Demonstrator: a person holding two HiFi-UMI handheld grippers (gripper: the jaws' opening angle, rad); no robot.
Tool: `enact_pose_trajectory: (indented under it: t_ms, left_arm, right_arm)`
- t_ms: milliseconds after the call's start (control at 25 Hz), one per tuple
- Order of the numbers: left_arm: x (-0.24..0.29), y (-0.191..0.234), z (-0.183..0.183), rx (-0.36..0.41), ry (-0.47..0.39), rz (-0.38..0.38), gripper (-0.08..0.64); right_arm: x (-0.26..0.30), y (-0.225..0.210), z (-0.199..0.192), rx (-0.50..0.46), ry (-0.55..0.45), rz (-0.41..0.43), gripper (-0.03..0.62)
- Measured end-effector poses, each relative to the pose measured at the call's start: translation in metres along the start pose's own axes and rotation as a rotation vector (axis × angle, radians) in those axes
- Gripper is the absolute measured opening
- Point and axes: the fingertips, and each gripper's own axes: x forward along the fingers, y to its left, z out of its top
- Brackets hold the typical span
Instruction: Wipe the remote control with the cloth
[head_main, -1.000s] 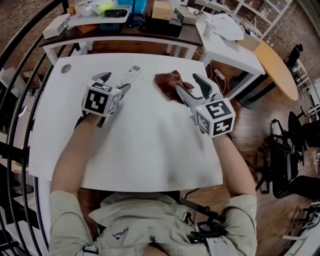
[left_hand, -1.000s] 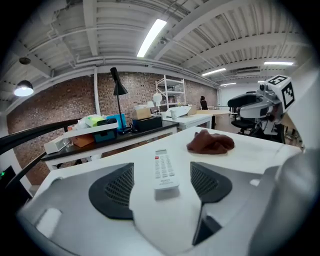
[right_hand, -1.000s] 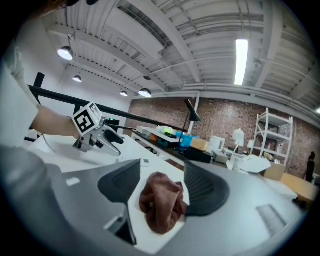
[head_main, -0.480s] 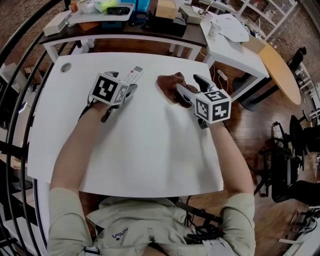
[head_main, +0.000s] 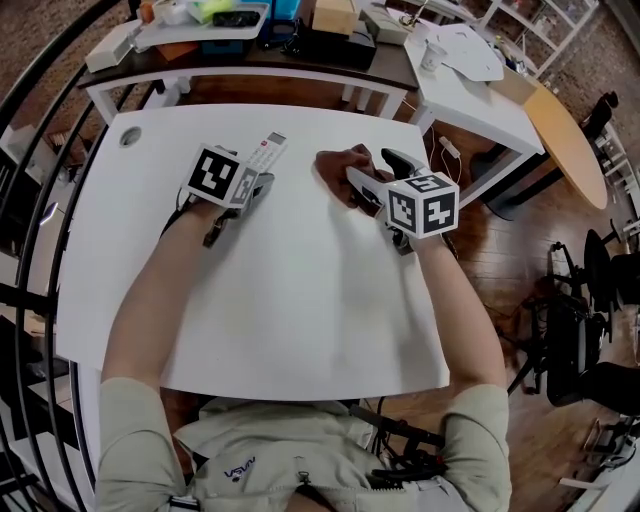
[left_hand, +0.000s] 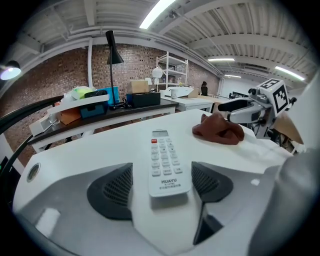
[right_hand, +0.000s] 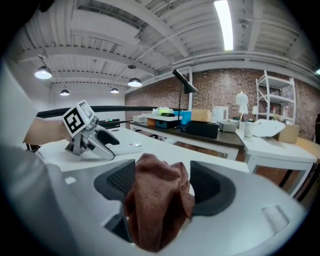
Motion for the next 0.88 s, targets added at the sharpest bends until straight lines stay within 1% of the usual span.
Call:
enact_pose_trajectory:
  t_ms: [200,360,640,880]
  left_arm:
    - [0.004,0.001,-0.002,-0.037,0.035,-0.017,0.37]
    - [0.005,0.001,-0.002,-0.053,0.048,-0.019,0.374]
    - [0.006,0.005,-0.001,-0.054,0.045,0.001,0.388]
    - [0.006,0.001,-0.001,-0.038,0.042,0.002,0.366]
  right_arm:
    - [0.01,-0.002,-0.009,0.021,0.032,0.013,0.354]
    - [0.017,0.0,-0.019,0.035,0.066,0.031,0.362]
    - [0.027,0.002,-0.028,0.025,0.113,0.043,0.374]
    - [0.029,0.004,-0.033,-0.004,0.146,0.035,0.374]
